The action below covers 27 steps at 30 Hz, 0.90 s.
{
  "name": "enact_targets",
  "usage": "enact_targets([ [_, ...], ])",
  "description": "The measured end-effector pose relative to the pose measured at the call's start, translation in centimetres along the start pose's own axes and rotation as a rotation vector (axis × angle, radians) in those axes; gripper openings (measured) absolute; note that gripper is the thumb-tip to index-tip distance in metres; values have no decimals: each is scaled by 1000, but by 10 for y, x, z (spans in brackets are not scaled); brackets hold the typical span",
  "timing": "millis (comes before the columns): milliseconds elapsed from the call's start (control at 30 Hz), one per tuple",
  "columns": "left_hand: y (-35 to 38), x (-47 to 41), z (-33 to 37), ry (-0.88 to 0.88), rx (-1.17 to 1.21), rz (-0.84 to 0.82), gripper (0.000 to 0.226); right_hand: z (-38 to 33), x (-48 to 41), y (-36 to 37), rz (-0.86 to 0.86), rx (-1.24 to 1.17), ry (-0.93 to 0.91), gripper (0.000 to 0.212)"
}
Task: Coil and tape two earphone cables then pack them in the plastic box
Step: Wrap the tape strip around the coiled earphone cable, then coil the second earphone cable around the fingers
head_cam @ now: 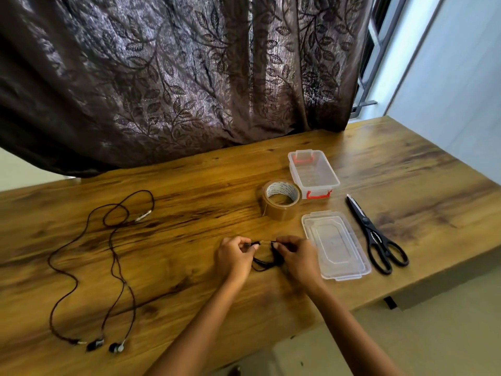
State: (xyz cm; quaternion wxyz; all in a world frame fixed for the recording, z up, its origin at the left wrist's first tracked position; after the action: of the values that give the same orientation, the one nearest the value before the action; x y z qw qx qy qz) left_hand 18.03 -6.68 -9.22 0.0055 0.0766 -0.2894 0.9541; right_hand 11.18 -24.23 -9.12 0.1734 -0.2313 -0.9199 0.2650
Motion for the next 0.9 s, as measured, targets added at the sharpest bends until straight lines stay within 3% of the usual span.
enact_targets([
  [133,-3,-2,-3,-17,46,-24,31,-5,1,-2,16,-7,-39,24],
  [267,-11,-1,-9,-21,106,-32,20,-9,2,1,18,20,-52,30],
  [500,-73,5,-22,5,229,93,10,-70,20,15,108,395,-314,31],
  [700,-161,18,-41,40,294,286,7,-138,54,82,-27,339,-634,14],
  [800,-202,25,-60,27,323,385,6,-161,80,130,-166,387,-824,21],
  [900,-239,34,-88,-29,354,483,7,-178,119,180,-330,494,-1088,41],
])
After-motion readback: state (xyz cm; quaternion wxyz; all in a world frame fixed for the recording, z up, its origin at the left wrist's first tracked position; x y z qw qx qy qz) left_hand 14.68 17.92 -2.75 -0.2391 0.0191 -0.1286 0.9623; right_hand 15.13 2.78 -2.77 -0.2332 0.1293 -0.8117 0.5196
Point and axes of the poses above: each hand's wrist, its own x-axis away from the middle knuckle, its own y-axis out of the palm, z = x × y, the point moved 10 cm from there along -x, towards the middle knuckle, and after that the axes turned 9 degrees about x, right-handed, at the moved point
